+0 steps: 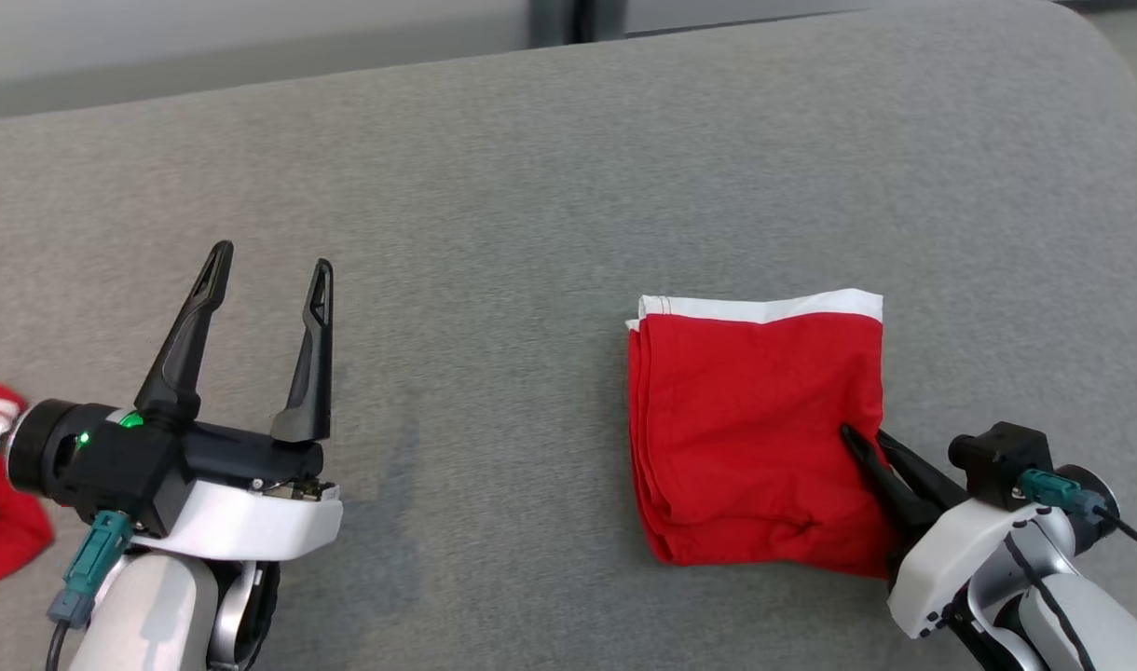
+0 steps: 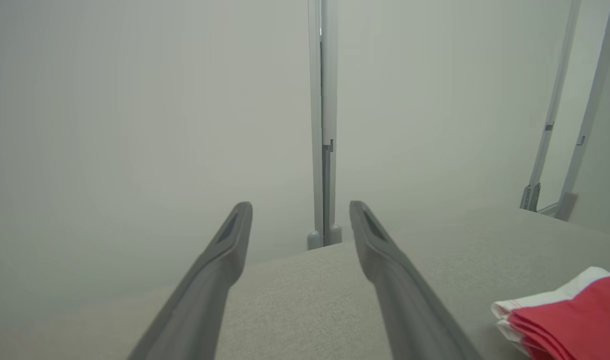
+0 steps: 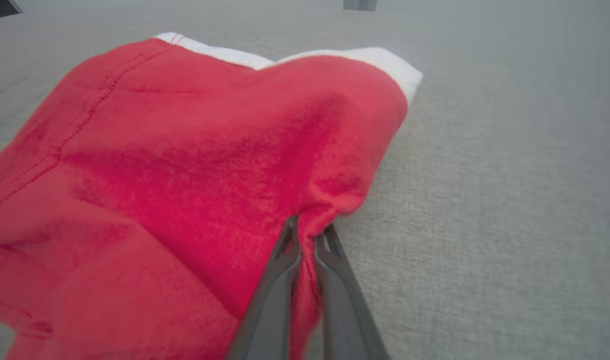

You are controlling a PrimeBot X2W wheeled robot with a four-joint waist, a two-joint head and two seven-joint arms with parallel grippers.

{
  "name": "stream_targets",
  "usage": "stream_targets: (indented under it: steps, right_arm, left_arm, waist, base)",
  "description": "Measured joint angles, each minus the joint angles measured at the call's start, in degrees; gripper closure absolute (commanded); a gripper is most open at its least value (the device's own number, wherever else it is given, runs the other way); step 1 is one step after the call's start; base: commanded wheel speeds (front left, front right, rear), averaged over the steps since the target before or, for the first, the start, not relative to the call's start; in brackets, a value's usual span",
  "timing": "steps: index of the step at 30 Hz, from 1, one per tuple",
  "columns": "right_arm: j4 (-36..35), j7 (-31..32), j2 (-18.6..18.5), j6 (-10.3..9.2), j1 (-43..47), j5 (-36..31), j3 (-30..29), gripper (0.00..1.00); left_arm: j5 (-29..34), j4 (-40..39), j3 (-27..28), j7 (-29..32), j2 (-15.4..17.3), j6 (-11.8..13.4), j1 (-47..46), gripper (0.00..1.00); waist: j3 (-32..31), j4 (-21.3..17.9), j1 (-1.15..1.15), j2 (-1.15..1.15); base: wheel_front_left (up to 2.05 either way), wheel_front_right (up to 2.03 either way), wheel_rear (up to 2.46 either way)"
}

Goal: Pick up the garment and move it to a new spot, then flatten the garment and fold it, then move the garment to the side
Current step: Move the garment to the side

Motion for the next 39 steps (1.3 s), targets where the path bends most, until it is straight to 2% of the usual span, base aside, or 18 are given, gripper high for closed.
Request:
stream_targets:
  steps: [5,9,12,16,22,28,29,30,35,39]
  right_arm:
    - [0.40,-1.27,-0.75,0.00,-2.43,-0.47,1.32,1.00]
    - [2.97,-2.80,-3.90,0.00,-7.04,-1.08,2.30,1.00]
    - [6.59,-4.75,-7.04,0.00,-12.13,-0.36,2.46,1.00]
    - [13.08,-7.53,-10.34,0.00,-19.49,1.31,2.35,1.00]
    - [24.38,-11.50,-12.55,0.00,-28.22,4.08,1.27,1.00]
    - [33.00,-12.74,-12.17,0.00,-32.99,5.97,2.05,1.00]
    - [34.40,-12.91,-11.96,0.00,-33.68,6.02,2.08,0.69]
    - [34.40,-12.91,-11.96,0.00,-33.68,6.02,2.08,0.00]
    - [40.98,-13.25,-11.17,0.00,-36.10,5.71,1.41,0.00]
    - [39.84,-13.37,-10.84,0.00,-36.05,6.20,-1.55,0.00]
  left_arm:
    - [0.58,-1.63,-0.54,2.04,1.12,-0.46,-1.49,0.00]
    - [1.15,-3.03,-1.63,3.64,1.97,-1.08,-3.27,0.00]
    - [1.85,-3.83,-2.80,4.75,2.27,-1.77,-5.01,0.00]
    - [2.47,-4.46,-4.30,6.03,2.58,-3.04,-7.90,0.00]
    - [3.25,-4.75,-6.03,6.47,2.47,-3.77,-11.06,0.00]
    - [3.56,-4.52,-6.67,6.64,2.60,-4.03,-12.41,0.00]
    - [3.57,-4.45,-6.72,6.62,2.61,-4.03,-12.54,0.00]
    - [3.57,-4.45,-6.72,6.62,2.61,-4.03,-12.54,0.00]
    - [3.53,-3.98,-6.89,6.35,2.58,-4.01,-12.67,0.00]
    - [3.08,-3.01,-6.78,5.63,2.49,-3.69,-12.67,0.00]
  waist:
    - [1.58,-6.17,0.00,0.00]
    - [3.34,-9.99,0.00,0.00]
    - [5.39,-11.43,0.00,0.00]
    - [8.14,-12.18,0.00,0.00]
    - [11.70,-11.56,0.00,0.00]
    - [14.45,-10.55,0.00,0.00]
    - [14.74,-10.47,0.00,0.00]
    - [14.74,-10.47,0.00,0.00]
    - [14.95,-10.34,0.00,0.00]
    - [13.76,-10.39,0.00,0.00]
  base:
    - [0.00,0.00,0.00]
    - [0.00,0.00,0.00]
    - [0.00,0.00,0.00]
    - [0.00,0.00,0.00]
    - [0.00,0.00,0.00]
    - [0.00,0.00,0.00]
    - [0.00,0.00,0.00]
    - [0.00,0.00,0.00]
    - [0.00,0.00,0.00]
    - [0.00,0.00,0.00]
